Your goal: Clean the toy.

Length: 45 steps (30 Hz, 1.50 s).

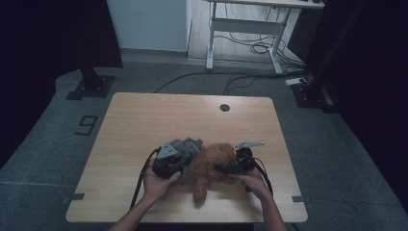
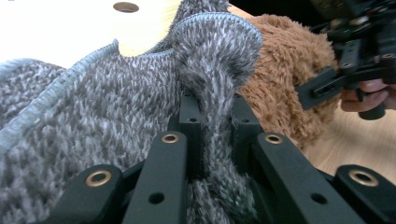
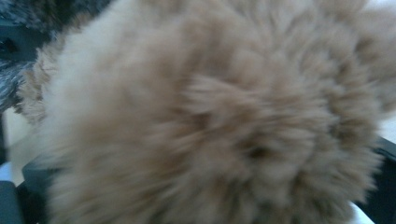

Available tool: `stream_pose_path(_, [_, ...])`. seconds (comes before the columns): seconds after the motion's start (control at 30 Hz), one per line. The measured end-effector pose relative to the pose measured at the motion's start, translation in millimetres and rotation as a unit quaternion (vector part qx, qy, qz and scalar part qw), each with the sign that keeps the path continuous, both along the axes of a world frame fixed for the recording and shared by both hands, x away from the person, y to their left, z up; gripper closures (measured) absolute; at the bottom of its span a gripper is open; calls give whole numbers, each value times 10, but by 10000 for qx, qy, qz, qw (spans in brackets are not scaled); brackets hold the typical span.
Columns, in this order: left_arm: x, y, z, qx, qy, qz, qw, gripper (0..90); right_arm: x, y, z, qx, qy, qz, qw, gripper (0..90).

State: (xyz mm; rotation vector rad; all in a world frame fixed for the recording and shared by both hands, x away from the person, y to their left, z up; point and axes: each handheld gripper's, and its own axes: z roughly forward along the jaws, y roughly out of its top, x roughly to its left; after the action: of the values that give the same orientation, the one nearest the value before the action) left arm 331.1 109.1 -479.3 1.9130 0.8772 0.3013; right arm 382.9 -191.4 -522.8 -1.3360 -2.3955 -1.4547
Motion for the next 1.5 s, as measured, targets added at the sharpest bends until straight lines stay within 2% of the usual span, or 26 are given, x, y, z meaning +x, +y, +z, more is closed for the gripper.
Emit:
stream_pose_path(0.03, [-14,5,-4,5,-12,-11,10000,793,-2,-1,-24,36,-11,48,10000,0])
stream_pose_path(0.1, [-29,18,-13,-14,-14,-15,10000,793,-32,10,-37,41,-190,134,9997,30])
stream_pose_path(0.2, [-29,38,-19,-27,-23,16,10000,793,-84,33,-12,-69,-512,288,9983,153])
stream_pose_path(0.33, [-19,51,-22,-35,-38,54,10000,792,-125,59,17,-146,-791,346,9962,305])
stream_pose_path(0.4, [-10,55,-21,-27,-56,76,10000,792,-142,71,29,-179,-919,338,9950,360])
stream_pose_path(0.47, [8,61,-16,-35,-80,109,9999,792,-159,93,36,-244,-1141,320,9927,403])
stream_pose_path(0.57, [61,51,-20,-42,-206,248,9995,792,-152,136,42,-319,-1423,135,9892,438])
stream_pose_path(0.67, [177,62,-10,-124,-179,373,9991,792,-123,206,45,-515,-1793,-141,9823,449])
stream_pose_path(0.77, [269,90,60,-271,-21,424,9987,790,-116,257,38,-597,-2109,-369,9750,452])
stream_pose_path(0.87, [264,52,184,-100,-101,381,9992,790,-155,267,39,-675,-2447,-360,9666,450])
stream_pose_path(1.0, [229,-130,347,10,-194,187,9996,790,-214,217,5,-743,-2620,-274,9618,443])
stream_pose_path(1.2, [253,-675,486,140,-152,-326,9993,787,-291,209,-39,-838,-2712,-209,9586,433])
stream_pose_path(1.33, [324,-1020,416,215,42,-513,9984,787,-350,215,-91,-905,-2932,-200,9515,429])
stream_pose_path(1.43, [368,-1169,305,315,177,-568,9977,784,-372,203,-120,-984,-2901,-207,9517,429])
stream_pose_path(1.5, [348,-1201,253,534,4,-560,9970,784,-371,200,-132,-1045,-2846,-207,9527,428])
